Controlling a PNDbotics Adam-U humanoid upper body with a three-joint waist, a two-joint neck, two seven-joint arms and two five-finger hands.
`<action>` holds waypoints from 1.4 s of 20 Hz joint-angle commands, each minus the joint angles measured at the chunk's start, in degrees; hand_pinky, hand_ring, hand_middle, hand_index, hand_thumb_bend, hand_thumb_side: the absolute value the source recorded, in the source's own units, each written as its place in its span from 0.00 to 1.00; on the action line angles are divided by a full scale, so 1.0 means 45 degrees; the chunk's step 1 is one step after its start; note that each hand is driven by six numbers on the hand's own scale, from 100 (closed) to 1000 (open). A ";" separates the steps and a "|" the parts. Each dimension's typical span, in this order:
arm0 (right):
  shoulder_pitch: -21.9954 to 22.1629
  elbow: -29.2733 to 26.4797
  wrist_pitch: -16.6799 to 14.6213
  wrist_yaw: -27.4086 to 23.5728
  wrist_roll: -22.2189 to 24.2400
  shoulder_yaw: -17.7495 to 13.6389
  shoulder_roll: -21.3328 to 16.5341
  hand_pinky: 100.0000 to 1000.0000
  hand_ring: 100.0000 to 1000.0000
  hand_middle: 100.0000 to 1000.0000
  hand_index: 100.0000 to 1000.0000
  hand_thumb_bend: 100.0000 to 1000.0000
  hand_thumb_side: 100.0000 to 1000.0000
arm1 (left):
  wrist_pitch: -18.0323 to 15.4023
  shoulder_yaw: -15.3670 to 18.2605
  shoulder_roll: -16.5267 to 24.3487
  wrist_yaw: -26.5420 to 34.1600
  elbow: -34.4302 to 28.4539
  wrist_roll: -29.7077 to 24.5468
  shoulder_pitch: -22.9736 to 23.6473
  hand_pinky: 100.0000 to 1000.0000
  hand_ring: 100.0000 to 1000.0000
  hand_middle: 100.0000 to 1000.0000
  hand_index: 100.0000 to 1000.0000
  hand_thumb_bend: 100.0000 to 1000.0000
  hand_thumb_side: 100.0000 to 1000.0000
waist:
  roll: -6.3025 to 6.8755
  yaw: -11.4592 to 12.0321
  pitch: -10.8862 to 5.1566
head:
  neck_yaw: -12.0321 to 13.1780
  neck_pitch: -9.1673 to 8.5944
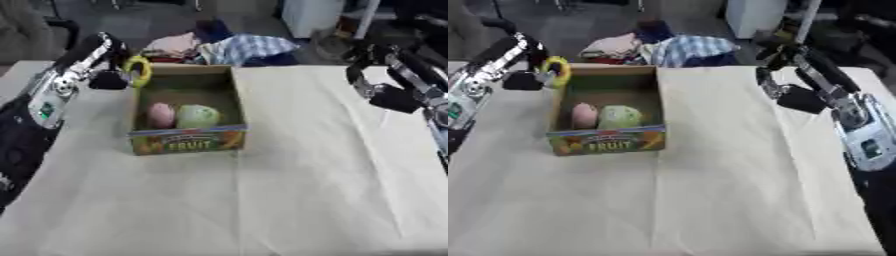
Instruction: Pick up objects on the table and place them in the box.
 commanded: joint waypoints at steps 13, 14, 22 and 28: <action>-0.0100 -0.0062 -0.0006 -0.0158 0.0016 -0.0181 -0.0186 0.65 0.60 0.70 0.94 0.00 0.79 | -0.1100 -0.0567 -0.0361 0.0154 -0.0472 -0.0495 0.0370 0.96 0.64 0.73 0.86 0.52 0.74 | 0.0069 0.0045 -0.0204 | 0.0000 0.0030; -0.0082 -0.0057 -0.0002 -0.0162 0.0005 -0.0197 -0.0199 0.65 0.60 0.70 0.94 0.00 0.79 | -0.1092 -0.0515 -0.0246 0.0353 -0.0760 -0.0477 0.0459 0.97 0.67 0.75 0.86 0.52 0.77 | 0.0068 0.0064 -0.0214 | -0.0027 0.0034; 0.0199 -0.0120 0.0046 -0.0329 -0.0193 -0.0342 -0.0407 0.65 0.60 0.70 0.93 0.00 0.77 | -0.1999 0.0126 0.0666 0.2092 -0.3545 0.0430 0.1996 1.00 0.63 0.71 0.82 0.29 0.73 | 0.0102 0.0322 -0.0386 | -0.0201 0.0205; 0.0783 -0.0542 0.0085 -0.1033 -0.0818 -0.0628 -0.0530 0.66 0.59 0.67 0.89 0.00 0.69 | -0.2032 0.0704 0.1103 0.3271 -0.5462 0.1598 0.3682 1.00 0.58 0.65 0.78 0.13 0.80 | 0.0129 0.0623 -0.0461 | -0.0266 0.0277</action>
